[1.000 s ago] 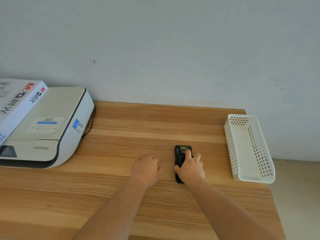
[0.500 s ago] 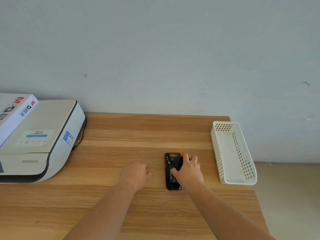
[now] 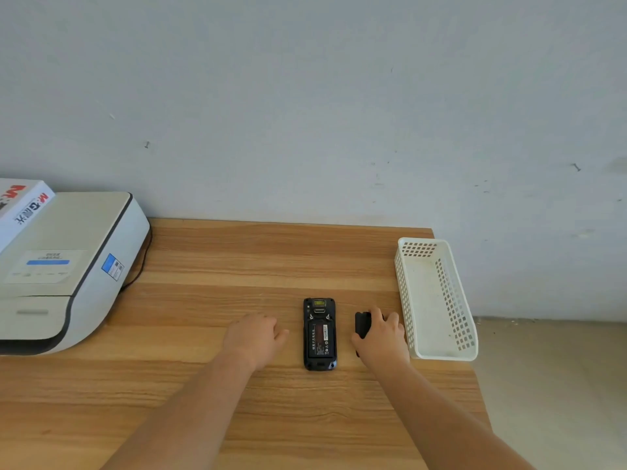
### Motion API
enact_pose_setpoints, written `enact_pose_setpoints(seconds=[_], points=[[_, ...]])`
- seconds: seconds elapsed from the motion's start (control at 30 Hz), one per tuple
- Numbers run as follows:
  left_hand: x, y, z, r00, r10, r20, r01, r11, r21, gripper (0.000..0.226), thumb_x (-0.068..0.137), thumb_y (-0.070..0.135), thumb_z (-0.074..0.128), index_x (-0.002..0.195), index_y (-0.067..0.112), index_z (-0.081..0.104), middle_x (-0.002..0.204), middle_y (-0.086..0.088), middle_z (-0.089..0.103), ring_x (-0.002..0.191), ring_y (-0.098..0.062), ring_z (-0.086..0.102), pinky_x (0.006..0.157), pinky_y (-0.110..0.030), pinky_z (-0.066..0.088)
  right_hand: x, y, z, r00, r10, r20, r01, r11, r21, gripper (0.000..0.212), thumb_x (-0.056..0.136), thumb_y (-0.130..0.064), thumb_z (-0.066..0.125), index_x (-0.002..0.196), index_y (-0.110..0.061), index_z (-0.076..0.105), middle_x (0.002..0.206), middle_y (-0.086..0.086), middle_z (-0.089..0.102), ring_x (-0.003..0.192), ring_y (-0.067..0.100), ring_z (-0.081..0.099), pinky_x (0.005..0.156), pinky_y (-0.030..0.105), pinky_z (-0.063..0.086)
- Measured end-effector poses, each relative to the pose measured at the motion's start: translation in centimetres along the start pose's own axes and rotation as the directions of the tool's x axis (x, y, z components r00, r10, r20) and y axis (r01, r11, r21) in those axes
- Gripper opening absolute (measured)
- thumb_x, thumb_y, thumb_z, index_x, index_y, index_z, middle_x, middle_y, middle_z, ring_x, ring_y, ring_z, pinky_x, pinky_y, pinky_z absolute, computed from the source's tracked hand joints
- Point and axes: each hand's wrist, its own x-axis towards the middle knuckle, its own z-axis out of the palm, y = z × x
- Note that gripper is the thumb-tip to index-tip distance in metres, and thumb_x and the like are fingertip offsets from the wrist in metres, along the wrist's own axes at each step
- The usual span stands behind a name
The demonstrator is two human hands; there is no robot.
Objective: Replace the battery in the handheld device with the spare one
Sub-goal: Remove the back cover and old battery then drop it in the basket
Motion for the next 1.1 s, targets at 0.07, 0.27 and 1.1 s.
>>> enact_pose_setpoints(seconds=[0.07,0.27,1.1], points=[[-0.1,0.0,0.3,1.0,-0.012,0.01,0.012,1.0,-0.006,0.039,0.098,0.053,0.035,0.093,0.024,0.06,0.088,0.006,0.06,0.082,-0.012,0.058,0.083,-0.034,0.054,0.2,0.4,0.5,1.0,0.002,0.016,-0.002,1.0,-0.015,0.057,0.086,-0.042,0.059,0.135,-0.024,0.035,0.129,0.01,0.039,0.115,0.029,0.044,0.076,0.035,0.044],[-0.2,0.2,1.1,0.999,-0.034,0.02,0.035,0.999,-0.025,0.038,0.098,0.052,0.035,0.094,0.024,0.06,0.093,0.006,0.058,0.087,-0.013,0.056,0.085,-0.035,0.051,0.6,1.2,2.0,0.998,0.005,0.056,-0.002,0.998,-0.066,0.057,0.087,-0.041,0.059,0.136,-0.024,0.034,0.131,0.01,0.037,0.116,0.029,0.042,0.079,0.036,0.048],[-0.1,-0.4,-0.6,0.999,-0.046,-0.009,0.046,0.998,-0.032,0.037,0.099,0.05,0.037,0.09,0.022,0.06,0.087,0.006,0.059,0.081,-0.011,0.057,0.077,-0.031,0.053,2.1,-0.3,-1.1,0.966,-0.234,0.106,0.242,0.968,-0.069,0.059,0.093,-0.046,0.05,0.145,-0.021,0.038,0.147,0.005,0.034,0.134,0.024,0.036,0.098,0.039,0.048]])
